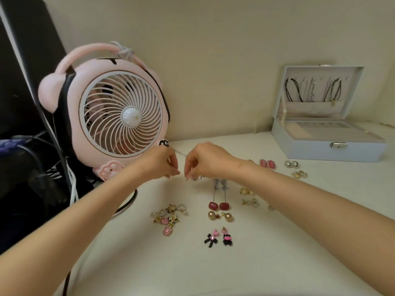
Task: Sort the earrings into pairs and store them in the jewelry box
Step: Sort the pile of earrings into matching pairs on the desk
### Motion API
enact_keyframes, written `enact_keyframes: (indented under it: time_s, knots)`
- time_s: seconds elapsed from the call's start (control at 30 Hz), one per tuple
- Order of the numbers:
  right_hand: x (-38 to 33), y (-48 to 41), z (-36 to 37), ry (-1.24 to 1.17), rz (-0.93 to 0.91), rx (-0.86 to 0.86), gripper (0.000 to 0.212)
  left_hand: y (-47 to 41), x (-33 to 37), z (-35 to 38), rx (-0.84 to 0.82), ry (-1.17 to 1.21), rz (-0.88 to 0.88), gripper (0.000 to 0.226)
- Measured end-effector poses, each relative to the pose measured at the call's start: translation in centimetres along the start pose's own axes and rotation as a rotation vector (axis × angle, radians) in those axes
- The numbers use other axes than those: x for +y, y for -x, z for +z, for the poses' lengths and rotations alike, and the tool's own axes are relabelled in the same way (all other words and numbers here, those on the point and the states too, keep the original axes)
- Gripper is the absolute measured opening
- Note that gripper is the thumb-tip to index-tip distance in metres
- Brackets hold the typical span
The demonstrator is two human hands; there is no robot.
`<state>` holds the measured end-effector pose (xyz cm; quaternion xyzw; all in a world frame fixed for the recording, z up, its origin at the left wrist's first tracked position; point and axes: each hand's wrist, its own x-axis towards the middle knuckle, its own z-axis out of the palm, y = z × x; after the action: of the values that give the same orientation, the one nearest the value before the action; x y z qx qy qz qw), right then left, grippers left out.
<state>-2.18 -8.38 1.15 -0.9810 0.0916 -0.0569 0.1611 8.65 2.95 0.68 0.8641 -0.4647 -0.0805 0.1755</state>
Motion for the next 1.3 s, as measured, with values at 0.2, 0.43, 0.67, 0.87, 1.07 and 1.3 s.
enact_keyframes:
  time_s: [0.2, 0.43, 0.67, 0.87, 1.07, 1.3]
  knots:
    - [-2.1, 2.3, 2.8, 0.059, -0.152, -0.155, 0.012, 3.8, -1.0, 0.0, -0.215, -0.11, -0.002, 0.014]
    - [-1.9, 2.5, 3.2, 0.07, -0.103, -0.111, 0.013, 4.4, -1.7, 1.5, -0.216, -0.075, 0.05, 0.021]
    - [-1.4, 2.5, 3.4, -0.001, -0.071, -0.127, 0.015, 5.2, -2.3, 1.0, -0.27, -0.123, 0.031, 0.019]
    - [-1.7, 2.7, 3.0, 0.018, -0.092, -0.065, 0.011, 5.5, -2.6, 1.2, -0.242, -0.13, 0.033, 0.015]
    - [-1.5, 3.4, 2.2, 0.04, -0.165, -0.262, 0.02, 6.0, -3.5, -0.1, -0.246, -0.122, -0.005, 0.015]
    - [-1.6, 3.1, 3.2, -0.022, -0.15, -0.199, 0.012, 6.5, -3.5, 0.2, -0.359, -0.085, -0.033, 0.015]
